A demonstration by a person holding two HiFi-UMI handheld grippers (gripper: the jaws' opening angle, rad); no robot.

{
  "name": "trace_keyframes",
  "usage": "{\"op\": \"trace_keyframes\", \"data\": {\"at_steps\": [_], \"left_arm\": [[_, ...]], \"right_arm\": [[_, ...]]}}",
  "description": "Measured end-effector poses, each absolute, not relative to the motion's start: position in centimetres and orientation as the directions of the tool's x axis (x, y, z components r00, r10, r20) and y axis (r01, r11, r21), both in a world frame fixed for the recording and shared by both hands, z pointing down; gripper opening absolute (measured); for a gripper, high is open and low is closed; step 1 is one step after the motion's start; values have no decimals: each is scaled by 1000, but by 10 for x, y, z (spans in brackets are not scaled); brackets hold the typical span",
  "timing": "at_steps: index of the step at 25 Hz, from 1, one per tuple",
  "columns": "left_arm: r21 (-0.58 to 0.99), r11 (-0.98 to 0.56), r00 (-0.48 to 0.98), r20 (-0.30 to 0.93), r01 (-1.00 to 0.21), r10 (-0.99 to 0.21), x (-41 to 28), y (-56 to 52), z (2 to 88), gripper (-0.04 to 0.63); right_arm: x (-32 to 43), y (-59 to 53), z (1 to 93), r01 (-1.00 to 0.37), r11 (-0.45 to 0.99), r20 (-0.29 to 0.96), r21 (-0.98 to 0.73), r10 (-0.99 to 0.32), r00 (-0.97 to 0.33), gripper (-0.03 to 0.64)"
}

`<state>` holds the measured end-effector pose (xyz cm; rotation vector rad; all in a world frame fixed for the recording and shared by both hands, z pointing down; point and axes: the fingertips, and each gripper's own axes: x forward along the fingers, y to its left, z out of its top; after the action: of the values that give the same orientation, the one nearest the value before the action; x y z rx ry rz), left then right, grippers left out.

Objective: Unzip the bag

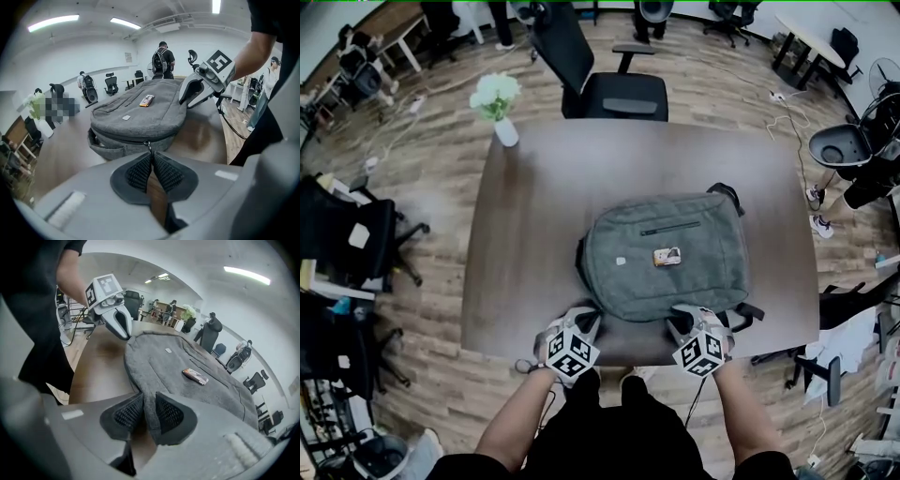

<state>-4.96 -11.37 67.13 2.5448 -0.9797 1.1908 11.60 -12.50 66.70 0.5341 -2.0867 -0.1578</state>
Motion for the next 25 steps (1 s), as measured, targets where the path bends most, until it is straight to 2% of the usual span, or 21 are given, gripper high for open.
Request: {"op": "trace_keyframes", "data": {"at_steps": [10, 25], "left_arm": [[-30, -741, 500, 720, -670, -481, -41, -100, 674, 32], [43, -701, 522, 700, -711, -487, -29, -103, 672, 37]], "right_arm": [[73, -130, 667, -415, 861, 761, 296, -475, -442, 84], [21, -132, 674, -449, 831, 744, 328, -521, -418, 83]]}}
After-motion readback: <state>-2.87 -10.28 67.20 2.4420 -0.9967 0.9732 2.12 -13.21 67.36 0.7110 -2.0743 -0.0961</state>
